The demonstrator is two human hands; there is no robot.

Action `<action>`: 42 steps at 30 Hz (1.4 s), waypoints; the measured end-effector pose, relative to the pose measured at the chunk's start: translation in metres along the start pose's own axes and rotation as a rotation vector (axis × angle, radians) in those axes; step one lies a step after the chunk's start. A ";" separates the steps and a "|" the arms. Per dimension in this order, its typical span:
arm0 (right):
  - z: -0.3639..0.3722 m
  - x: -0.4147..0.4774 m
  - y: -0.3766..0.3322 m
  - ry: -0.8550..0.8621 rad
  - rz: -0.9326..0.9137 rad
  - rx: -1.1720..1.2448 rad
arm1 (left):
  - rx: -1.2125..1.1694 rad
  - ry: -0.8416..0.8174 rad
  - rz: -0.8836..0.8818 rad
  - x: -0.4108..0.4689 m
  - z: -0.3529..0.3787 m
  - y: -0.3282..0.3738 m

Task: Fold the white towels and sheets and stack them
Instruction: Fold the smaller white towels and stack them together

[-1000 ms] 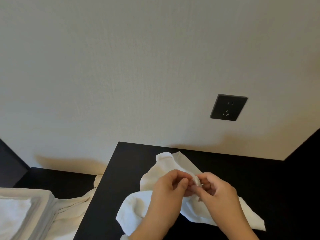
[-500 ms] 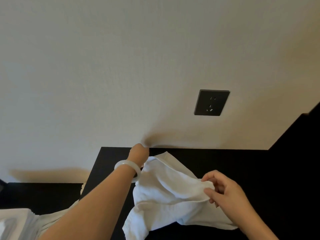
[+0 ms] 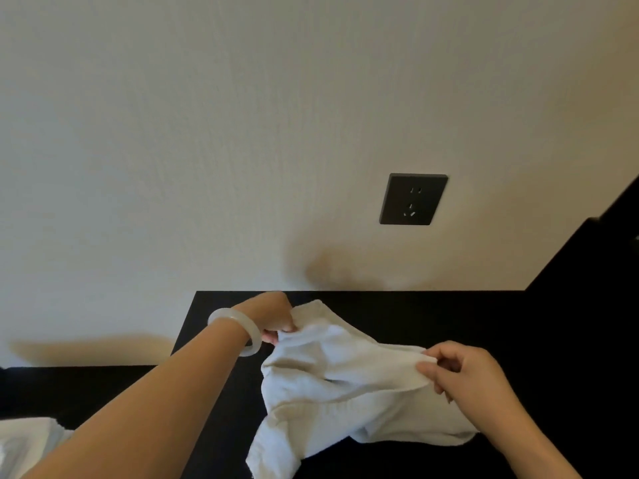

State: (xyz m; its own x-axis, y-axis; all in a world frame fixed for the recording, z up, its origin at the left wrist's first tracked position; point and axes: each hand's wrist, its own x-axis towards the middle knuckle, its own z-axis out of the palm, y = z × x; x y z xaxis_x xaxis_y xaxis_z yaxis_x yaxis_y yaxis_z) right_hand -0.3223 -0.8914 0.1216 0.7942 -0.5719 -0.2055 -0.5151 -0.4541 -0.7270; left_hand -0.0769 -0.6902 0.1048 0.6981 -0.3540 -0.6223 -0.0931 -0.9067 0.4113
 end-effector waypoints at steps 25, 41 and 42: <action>-0.111 -0.055 -0.091 0.281 -0.227 0.299 | -0.492 0.489 0.365 -0.218 -0.134 -0.024; -0.153 -0.043 -0.108 0.342 -0.419 0.464 | -0.650 0.565 0.553 -0.265 -0.169 -0.014; -0.147 -0.047 -0.099 0.346 -0.395 0.388 | -0.594 0.557 0.539 -0.265 -0.157 -0.023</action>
State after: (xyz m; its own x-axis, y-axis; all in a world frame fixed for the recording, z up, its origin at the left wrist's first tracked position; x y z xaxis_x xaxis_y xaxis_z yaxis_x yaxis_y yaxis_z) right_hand -0.3558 -0.9201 0.2999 0.7166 -0.6289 0.3015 -0.0002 -0.4324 -0.9017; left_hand -0.1481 -0.5392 0.3652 0.9165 -0.3900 0.0890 -0.2320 -0.3372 0.9124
